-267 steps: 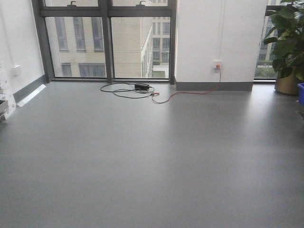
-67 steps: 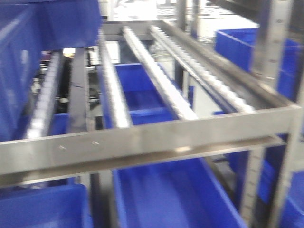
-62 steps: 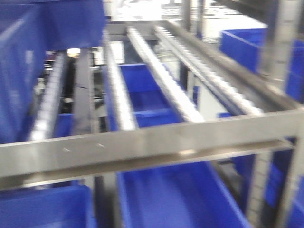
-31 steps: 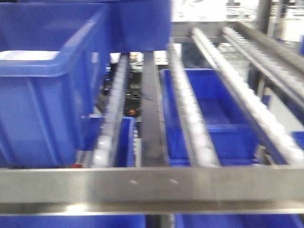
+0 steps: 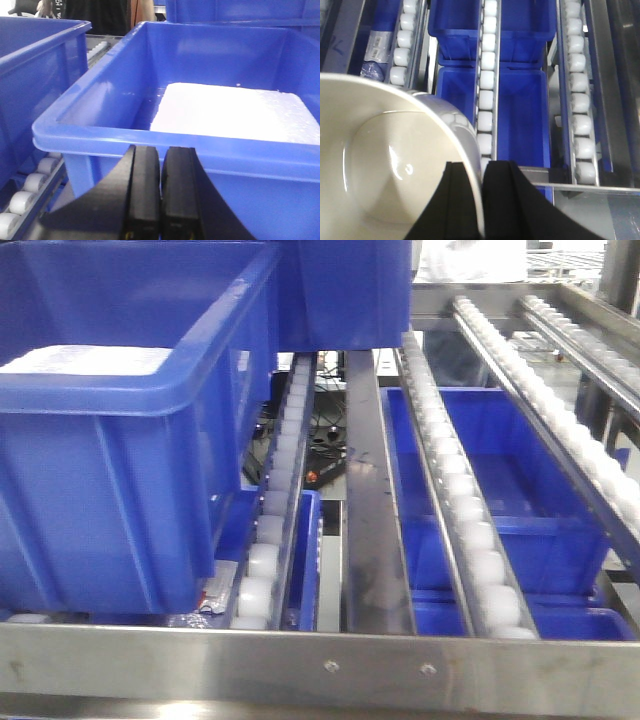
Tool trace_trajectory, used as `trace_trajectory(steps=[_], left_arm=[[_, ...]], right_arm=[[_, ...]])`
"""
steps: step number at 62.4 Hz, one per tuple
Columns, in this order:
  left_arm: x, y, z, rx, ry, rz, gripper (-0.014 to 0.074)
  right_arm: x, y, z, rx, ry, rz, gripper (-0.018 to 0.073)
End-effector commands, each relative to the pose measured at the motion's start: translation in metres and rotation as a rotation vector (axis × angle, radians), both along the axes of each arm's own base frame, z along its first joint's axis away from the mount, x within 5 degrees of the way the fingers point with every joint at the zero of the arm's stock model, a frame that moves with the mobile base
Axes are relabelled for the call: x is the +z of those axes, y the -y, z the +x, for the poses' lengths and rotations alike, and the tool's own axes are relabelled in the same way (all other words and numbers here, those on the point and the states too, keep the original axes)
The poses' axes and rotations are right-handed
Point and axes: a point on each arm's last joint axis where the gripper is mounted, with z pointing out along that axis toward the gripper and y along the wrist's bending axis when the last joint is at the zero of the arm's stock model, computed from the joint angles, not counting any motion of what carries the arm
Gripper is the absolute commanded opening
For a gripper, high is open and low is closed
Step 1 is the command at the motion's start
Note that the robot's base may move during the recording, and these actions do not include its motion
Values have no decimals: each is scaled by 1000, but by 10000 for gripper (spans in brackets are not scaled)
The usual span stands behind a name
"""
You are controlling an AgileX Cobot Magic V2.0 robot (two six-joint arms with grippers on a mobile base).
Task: Move white bin to right shelf second layer
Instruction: 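Drive up to the steel roller shelf with blue crates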
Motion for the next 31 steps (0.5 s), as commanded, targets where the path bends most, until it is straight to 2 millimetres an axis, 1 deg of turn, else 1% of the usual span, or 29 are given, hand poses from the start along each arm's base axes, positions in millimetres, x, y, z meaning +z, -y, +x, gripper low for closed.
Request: trace_trajectory(steps=[1,21,31], left_arm=[[-1,-1,-1,7,70,-11,85],[-1,-1,-1,7,70,-11,85],[-1,-1,-1,7,70,-11,85]], right_arm=[[14,0,4,-2,106,4,55],[14,0,4,-2,106,4,55],[17,1,5,-7,139,-8,55]])
